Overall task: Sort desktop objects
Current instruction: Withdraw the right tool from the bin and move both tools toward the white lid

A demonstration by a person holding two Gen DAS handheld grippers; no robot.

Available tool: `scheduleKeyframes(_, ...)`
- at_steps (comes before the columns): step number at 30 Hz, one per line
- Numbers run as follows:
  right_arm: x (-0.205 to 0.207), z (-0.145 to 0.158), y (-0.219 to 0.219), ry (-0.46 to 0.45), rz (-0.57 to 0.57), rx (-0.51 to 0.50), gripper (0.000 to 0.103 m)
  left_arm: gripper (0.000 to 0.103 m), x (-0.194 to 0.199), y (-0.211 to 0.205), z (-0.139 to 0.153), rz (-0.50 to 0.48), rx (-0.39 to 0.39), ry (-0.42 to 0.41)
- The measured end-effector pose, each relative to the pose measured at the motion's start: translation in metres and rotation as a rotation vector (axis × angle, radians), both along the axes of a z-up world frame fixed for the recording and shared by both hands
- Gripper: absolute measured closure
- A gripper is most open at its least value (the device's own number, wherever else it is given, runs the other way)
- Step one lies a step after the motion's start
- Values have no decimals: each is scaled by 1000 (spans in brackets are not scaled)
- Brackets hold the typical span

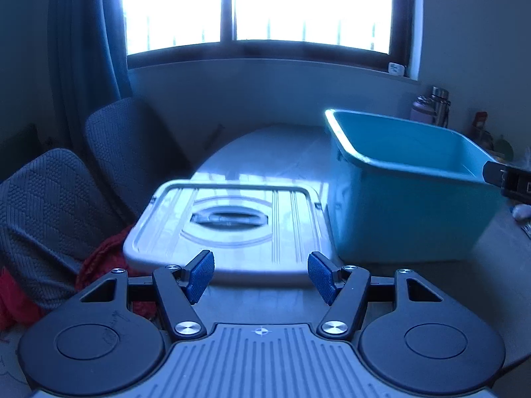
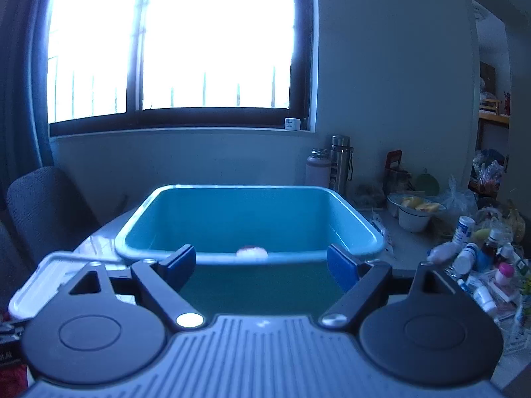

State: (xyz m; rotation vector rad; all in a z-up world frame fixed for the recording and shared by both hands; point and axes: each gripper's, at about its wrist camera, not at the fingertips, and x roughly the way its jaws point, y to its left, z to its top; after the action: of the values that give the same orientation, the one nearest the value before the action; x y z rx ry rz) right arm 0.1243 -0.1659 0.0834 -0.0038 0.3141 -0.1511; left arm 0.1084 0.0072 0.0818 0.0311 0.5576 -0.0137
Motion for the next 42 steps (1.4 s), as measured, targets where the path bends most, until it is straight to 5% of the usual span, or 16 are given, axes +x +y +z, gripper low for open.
scheduleKeyframes(17, -66, -57, 1, 184, 14, 64, 11, 38, -59, -2, -39, -45, 41, 108)
scheduleKeyframes(42, -91, -92, 24, 260, 40, 86, 11, 38, -74, 21, -51, 13, 47, 147)
